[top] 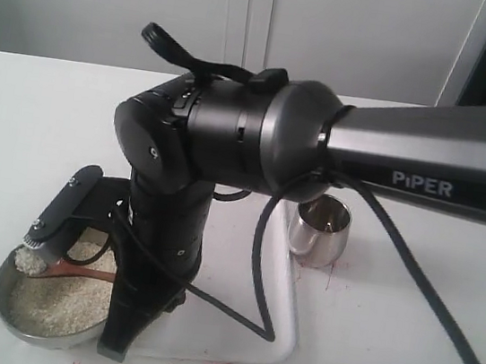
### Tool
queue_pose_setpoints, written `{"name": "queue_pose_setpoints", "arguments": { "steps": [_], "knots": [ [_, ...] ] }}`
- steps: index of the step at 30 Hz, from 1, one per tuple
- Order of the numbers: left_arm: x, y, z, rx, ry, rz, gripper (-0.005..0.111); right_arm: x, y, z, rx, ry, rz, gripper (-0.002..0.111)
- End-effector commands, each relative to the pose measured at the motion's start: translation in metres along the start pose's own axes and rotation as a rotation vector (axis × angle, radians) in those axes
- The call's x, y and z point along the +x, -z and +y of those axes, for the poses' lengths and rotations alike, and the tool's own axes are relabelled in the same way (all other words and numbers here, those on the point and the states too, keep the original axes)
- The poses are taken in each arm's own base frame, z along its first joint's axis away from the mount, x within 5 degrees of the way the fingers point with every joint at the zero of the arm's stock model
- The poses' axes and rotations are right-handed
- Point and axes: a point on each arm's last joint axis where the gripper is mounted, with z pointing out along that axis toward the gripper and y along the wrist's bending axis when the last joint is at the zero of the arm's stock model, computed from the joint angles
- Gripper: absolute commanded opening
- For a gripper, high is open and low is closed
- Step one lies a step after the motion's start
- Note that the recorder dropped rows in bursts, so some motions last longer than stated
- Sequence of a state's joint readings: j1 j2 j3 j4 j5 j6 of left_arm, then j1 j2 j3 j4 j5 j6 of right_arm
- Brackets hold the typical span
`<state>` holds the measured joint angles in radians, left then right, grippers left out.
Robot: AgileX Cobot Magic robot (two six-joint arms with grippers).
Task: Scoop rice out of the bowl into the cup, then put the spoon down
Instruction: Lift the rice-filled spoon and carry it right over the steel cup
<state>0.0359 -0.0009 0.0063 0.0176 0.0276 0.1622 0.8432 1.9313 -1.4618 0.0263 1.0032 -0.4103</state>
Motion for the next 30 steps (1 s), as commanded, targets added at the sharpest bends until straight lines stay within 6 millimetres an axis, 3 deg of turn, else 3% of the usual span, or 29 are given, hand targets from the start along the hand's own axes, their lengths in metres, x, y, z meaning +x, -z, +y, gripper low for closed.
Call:
{"name": "queue_pose_setpoints", "arguments": {
  "steps": [1, 6, 12, 15, 19, 23, 30],
  "knots": [
    [-0.003, 0.0, 0.0, 0.001, 0.01, -0.012, 0.014, 0.002, 0.019, -0.004, 0.044, 0.021, -0.041, 0.0],
    [-0.003, 0.0, 0.0, 0.001, 0.01, -0.012, 0.014, 0.015, 0.05, -0.002, 0.072, 0.029, 0.002, 0.0],
    [-0.003, 0.0, 0.0, 0.001, 0.01, -0.012, 0.014, 0.041, 0.106, 0.0, 0.172, -0.009, 0.011, 0.0],
    [-0.003, 0.0, 0.0, 0.001, 0.01, -0.012, 0.014, 0.052, 0.12, -0.007, 0.177, -0.072, -0.026, 0.0],
    [-0.003, 0.0, 0.0, 0.001, 0.01, -0.012, 0.014, 0.089, 0.143, -0.03, 0.225, -0.191, -0.053, 0.0],
    [-0.003, 0.0, 0.0, 0.001, 0.01, -0.012, 0.014, 0.125, 0.146, -0.04, 0.242, -0.284, -0.024, 0.0],
    [-0.003, 0.0, 0.0, 0.001, 0.01, -0.012, 0.014, 0.162, 0.128, -0.047, 0.215, -0.382, 0.064, 0.0]
  ]
}}
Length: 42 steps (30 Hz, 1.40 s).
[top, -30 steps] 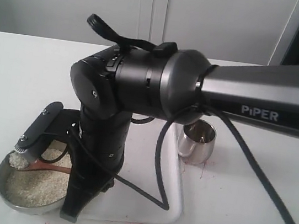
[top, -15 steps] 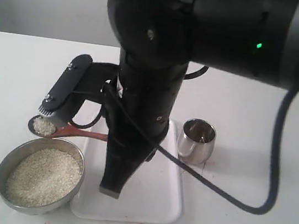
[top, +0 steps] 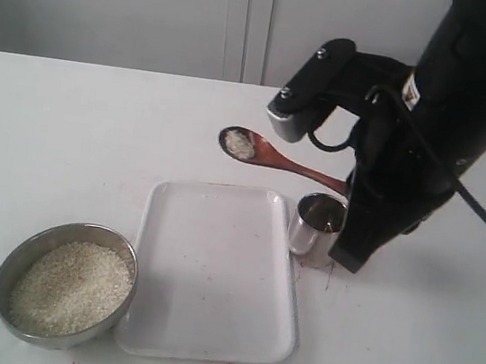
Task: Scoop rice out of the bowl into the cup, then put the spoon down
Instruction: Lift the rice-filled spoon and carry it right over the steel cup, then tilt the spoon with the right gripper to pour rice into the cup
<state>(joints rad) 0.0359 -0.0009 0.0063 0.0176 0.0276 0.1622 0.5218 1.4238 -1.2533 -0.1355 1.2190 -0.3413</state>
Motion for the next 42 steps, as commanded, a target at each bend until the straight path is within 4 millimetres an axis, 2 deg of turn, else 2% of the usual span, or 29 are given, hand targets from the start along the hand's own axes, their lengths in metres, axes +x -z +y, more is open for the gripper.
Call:
{"name": "queue_pose_setpoints", "arguments": {
  "steps": [1, 6, 11, 22, 35, 42],
  "knots": [
    [-0.003, 0.0, 0.0, 0.001, 0.01, -0.012, 0.014, 0.021, -0.015, -0.009, -0.012, -0.064, 0.07, 0.0],
    [-0.003, 0.0, 0.0, 0.001, 0.01, -0.012, 0.014, 0.043, -0.033, -0.021, -0.016, -0.292, 0.153, 0.0],
    [-0.003, 0.0, 0.0, 0.001, 0.01, -0.012, 0.014, 0.056, -0.05, -0.026, 0.067, -0.34, 0.198, 0.0],
    [-0.003, 0.0, 0.0, 0.001, 0.01, -0.012, 0.014, 0.043, -0.09, -0.034, 0.11, -0.297, 0.189, 0.0],
    [-0.003, 0.0, 0.0, 0.001, 0.01, -0.012, 0.014, 0.046, -0.09, -0.048, 0.255, -0.177, 0.239, 0.0],
    [-0.003, 0.0, 0.0, 0.001, 0.01, -0.012, 0.014, 0.046, -0.089, -0.046, 0.244, -0.106, 0.255, 0.0]
  ]
}}
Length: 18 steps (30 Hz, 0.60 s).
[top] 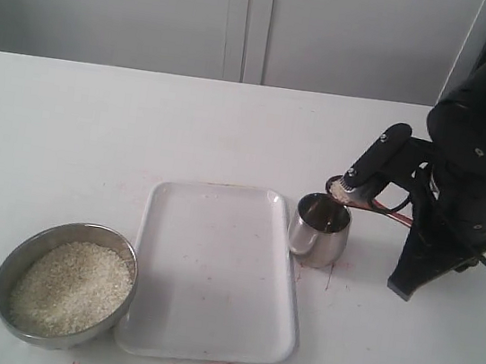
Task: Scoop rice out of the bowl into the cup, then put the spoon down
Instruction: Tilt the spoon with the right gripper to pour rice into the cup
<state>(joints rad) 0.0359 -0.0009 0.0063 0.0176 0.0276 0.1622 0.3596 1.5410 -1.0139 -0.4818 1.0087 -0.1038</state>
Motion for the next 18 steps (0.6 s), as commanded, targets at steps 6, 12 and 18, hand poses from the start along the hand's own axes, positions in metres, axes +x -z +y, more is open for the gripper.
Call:
{"name": "queue_pose_setpoints", "arguments": {
  "steps": [6, 12, 18],
  "knots": [
    [-0.003, 0.0, 0.0, 0.001, 0.01, -0.012, 0.014, -0.002, 0.003, 0.004, 0.036, 0.083, -0.001, 0.0],
    [-0.003, 0.0, 0.0, 0.001, 0.01, -0.012, 0.014, -0.003, 0.002, 0.007, 0.088, 0.147, 0.06, 0.0],
    [-0.003, 0.0, 0.0, 0.001, 0.01, -0.012, 0.014, -0.006, 0.002, 0.01, 0.148, 0.193, 0.091, 0.0]
  ]
}}
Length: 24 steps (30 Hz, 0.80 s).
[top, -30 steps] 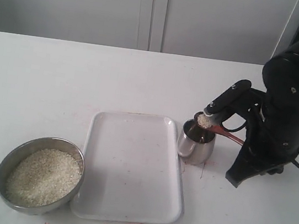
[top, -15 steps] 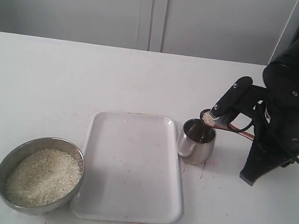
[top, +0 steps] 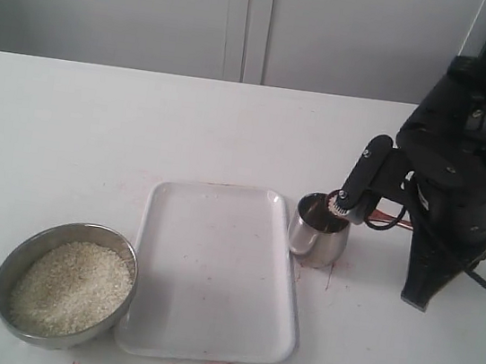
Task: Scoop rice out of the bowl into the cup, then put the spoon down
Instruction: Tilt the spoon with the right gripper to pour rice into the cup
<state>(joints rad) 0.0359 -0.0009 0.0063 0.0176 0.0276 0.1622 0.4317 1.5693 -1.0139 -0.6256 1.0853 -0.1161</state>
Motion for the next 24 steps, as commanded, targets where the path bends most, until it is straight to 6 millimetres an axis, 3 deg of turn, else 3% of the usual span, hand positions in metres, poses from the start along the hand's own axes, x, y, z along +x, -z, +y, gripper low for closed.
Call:
{"name": "queue_pose_setpoints", "arguments": {
  "steps": [1, 24],
  "knots": [
    [-0.0026, 0.0001, 0.0003, 0.001, 0.01, -0.012, 0.014, -0.0021, 0.0025, 0.0022, 0.042, 0.035, 0.009, 0.0],
    [-0.0026, 0.0001, 0.0003, 0.001, 0.01, -0.012, 0.014, -0.0038, 0.0091, -0.0033, 0.205, 0.129, 0.056, 0.0]
  ]
}}
